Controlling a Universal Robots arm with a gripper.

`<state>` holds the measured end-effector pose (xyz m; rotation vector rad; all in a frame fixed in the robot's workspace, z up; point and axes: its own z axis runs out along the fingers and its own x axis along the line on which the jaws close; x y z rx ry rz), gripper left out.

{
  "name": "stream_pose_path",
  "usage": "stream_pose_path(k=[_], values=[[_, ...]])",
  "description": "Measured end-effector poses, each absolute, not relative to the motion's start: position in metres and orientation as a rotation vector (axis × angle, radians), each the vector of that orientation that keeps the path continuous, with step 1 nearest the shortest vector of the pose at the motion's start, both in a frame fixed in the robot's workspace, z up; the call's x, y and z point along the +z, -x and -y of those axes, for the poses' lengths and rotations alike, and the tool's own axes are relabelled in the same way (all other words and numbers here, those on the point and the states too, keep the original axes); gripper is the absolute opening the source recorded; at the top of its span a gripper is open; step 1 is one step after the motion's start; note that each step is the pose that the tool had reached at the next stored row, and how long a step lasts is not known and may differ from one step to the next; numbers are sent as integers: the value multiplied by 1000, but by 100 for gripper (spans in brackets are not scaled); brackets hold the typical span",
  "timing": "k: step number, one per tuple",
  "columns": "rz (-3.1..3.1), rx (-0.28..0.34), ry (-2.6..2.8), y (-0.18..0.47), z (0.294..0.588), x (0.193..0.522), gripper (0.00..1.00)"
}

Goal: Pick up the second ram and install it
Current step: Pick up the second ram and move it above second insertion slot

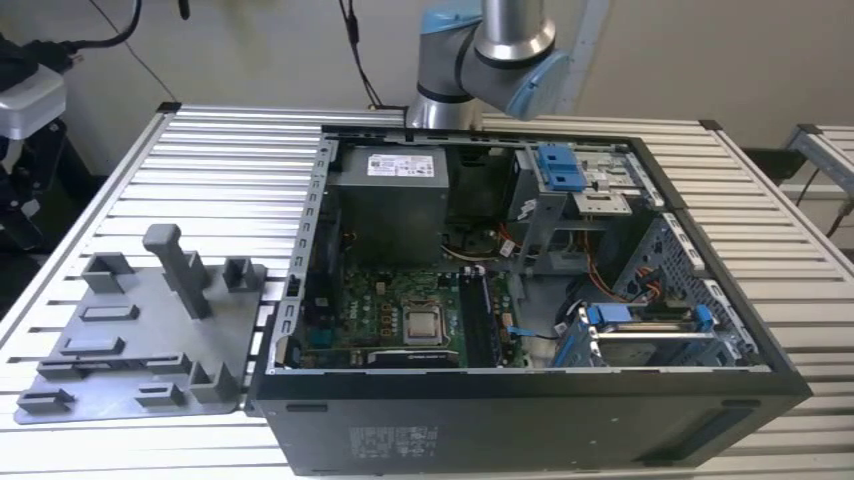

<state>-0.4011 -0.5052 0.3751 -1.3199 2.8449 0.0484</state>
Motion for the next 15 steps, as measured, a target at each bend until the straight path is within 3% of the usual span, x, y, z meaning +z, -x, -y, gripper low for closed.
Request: stream_pose_path(k=[15], values=[[-2647, 47, 1691, 401, 504, 375, 11]])
